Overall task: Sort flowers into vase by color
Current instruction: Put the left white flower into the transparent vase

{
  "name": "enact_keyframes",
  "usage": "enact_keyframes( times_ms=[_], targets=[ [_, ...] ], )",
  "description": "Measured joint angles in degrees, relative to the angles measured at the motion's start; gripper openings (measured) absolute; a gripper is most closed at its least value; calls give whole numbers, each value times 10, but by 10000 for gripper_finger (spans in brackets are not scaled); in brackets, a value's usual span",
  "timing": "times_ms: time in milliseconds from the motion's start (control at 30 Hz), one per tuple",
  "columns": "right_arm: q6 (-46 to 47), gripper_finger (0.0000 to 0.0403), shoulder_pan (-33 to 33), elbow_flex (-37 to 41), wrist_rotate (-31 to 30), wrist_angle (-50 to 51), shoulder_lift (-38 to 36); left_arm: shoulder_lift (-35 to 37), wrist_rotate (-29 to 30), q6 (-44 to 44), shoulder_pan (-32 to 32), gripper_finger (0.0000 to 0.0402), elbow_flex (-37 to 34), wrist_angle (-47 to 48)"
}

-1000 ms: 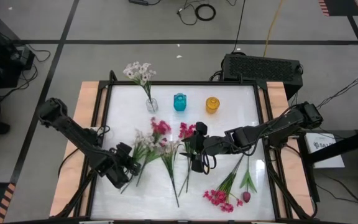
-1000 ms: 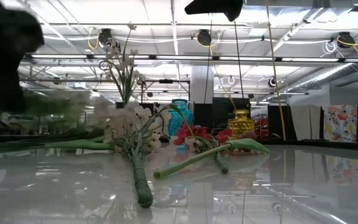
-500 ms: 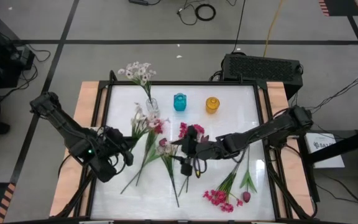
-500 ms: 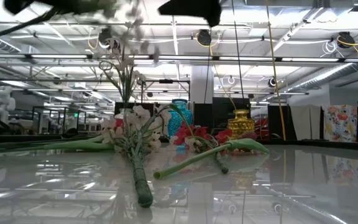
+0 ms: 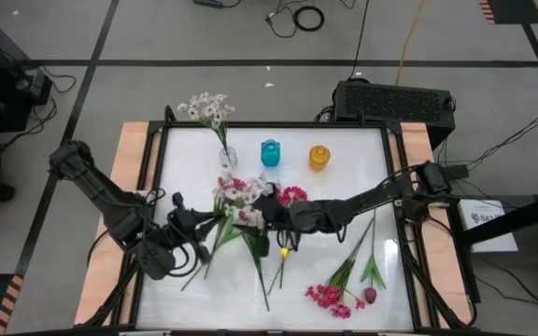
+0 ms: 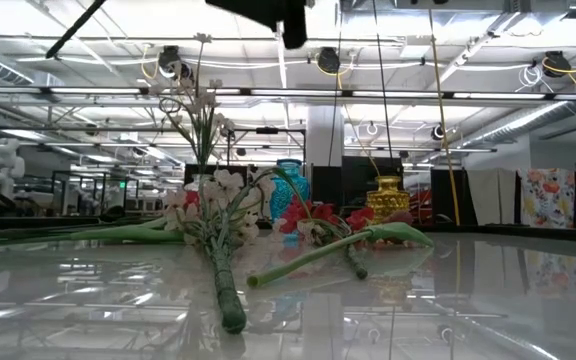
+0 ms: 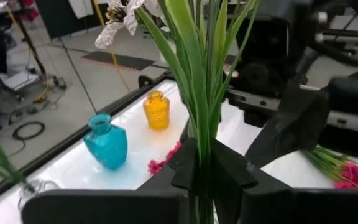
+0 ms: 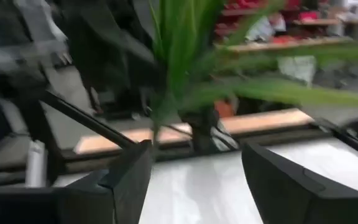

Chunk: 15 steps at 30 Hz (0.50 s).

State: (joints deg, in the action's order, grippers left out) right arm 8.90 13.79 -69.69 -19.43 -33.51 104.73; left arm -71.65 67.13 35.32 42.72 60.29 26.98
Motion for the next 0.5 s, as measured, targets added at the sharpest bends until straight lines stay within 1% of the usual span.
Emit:
enact_keyframes(
  times_ms=[133,267,333,500],
  targets=[
    [-12,271,0,0,38,-51,0,-8,0,-44,0,37,0,-37],
    [-31,300,0,0,77,-98,-1,-8,-6,-44,0,37,0,-40],
    [-32,306,1,0,90,-118,-1,-10,-7,-44,0,38,0,-41],
    [-29,307,-1,0,91,-134,-2,-16,-8,-47,-3,38,0,-47]
  ],
)
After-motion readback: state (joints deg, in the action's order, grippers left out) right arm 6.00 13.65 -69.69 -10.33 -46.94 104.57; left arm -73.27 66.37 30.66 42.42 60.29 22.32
